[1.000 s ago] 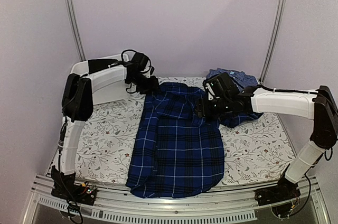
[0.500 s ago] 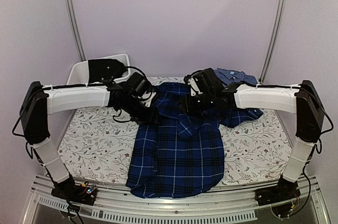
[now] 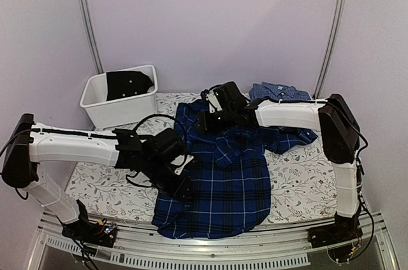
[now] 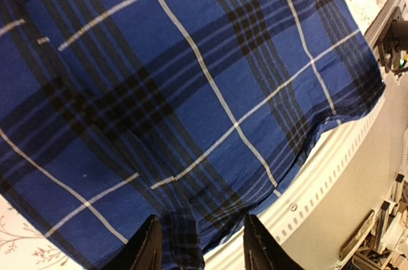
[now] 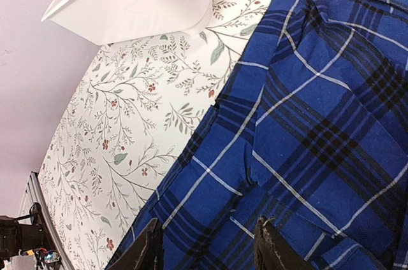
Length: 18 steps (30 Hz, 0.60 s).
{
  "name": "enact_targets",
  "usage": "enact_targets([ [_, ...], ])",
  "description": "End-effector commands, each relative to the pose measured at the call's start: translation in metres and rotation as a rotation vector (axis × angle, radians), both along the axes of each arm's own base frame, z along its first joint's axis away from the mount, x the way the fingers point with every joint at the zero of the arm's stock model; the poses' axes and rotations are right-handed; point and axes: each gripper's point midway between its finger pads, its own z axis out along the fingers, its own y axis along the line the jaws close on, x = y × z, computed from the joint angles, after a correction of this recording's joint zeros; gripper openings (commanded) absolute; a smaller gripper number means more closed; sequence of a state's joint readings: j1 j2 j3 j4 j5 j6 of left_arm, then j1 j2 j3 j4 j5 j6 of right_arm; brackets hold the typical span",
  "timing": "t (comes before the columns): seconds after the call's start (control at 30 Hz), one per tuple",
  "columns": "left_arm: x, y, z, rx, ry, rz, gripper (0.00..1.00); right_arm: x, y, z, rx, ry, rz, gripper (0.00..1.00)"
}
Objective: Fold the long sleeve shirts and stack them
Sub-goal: Smooth out the 1/3-folded shirt at the center of the board.
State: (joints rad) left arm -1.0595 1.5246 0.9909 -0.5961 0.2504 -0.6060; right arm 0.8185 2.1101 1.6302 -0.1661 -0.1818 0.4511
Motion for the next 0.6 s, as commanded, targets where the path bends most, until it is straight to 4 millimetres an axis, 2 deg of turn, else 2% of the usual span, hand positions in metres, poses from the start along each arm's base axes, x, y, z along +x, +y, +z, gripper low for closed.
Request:
enact_targets([
  [0.0, -0.027, 0.003, -0.01, 0.054, 0.033, -0.041, 0.43, 0.001, 0.019, 0.001, 0.037, -0.008, 0.047, 0.47],
  [0.27, -0.051, 0.008, -0.026, 0.142, 0.036, -0.102, 0.44, 0.004, 0.033, -0.008, 0.052, 0.001, 0.082, 0.47],
  [0.57, -0.053, 0.019, -0.037, 0.255, -0.004, -0.109, 0.42, 0.001, 0.046, -0.016, 0.06, 0.008, 0.115, 0.47],
])
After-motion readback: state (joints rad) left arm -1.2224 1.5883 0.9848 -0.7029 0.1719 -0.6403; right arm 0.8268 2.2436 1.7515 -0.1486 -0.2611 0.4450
